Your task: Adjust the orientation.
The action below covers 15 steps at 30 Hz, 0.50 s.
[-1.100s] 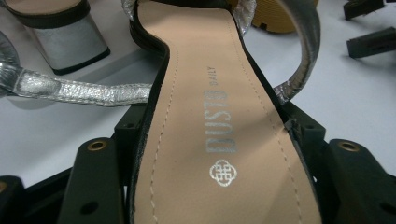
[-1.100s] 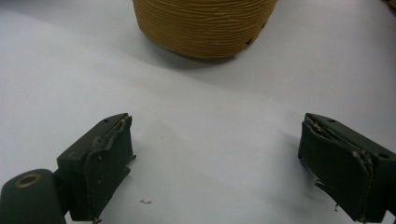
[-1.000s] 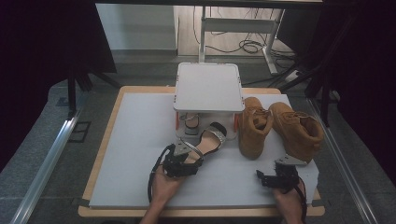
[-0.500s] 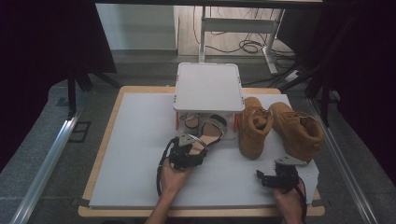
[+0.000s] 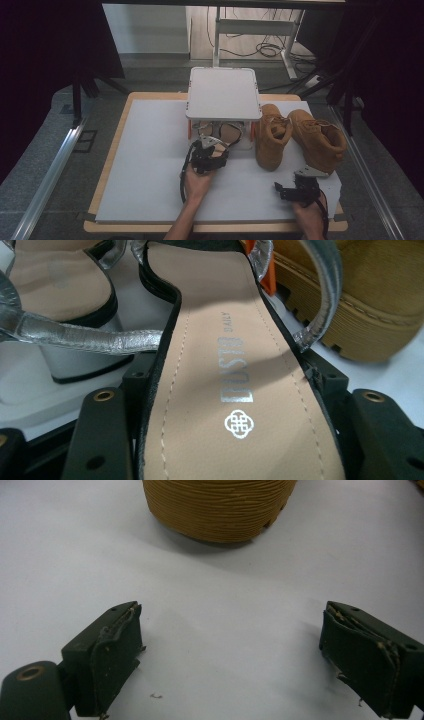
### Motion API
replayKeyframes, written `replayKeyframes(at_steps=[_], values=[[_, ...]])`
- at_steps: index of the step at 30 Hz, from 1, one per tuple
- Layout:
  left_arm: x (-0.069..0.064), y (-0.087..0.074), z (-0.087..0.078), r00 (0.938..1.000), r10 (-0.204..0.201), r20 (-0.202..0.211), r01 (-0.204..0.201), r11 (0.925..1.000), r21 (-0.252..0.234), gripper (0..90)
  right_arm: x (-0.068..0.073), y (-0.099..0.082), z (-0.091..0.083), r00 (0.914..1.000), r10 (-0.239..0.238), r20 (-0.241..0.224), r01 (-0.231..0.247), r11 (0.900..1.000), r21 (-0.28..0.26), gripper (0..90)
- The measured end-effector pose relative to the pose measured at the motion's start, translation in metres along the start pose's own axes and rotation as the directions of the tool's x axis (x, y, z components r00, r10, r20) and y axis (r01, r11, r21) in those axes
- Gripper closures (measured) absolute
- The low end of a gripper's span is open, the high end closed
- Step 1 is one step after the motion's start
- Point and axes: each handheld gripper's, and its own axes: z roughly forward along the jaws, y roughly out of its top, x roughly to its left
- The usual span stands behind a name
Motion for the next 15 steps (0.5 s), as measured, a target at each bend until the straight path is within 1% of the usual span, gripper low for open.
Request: replayKeyframes(at_steps=[6, 11, 15], values=[[-0.003, 0.006, 0.013, 0.9992, -0.024, -0.031, 0.024, 0.9997, -0.003, 39.1, 0.000, 0.000, 0.000, 1.0000, 0.000, -0.001, 0.000, 1.0000, 0.000, 10.1], [-0.006, 0.011, 0.025, 0.9971, -0.034, -0.068, 0.034, 0.9994, -0.001, 39.1, 0.000, 0.000, 0.000, 1.0000, 0.000, -0.002, 0.000, 1.0000, 0.000, 10.1], [-0.008, 0.013, 0.031, 0.9958, -0.038, -0.084, 0.038, 0.9993, 0.001, 39.1, 0.000, 0.000, 0.000, 1.0000, 0.001, -0.003, -0.001, 1.0000, 0.000, 10.1]])
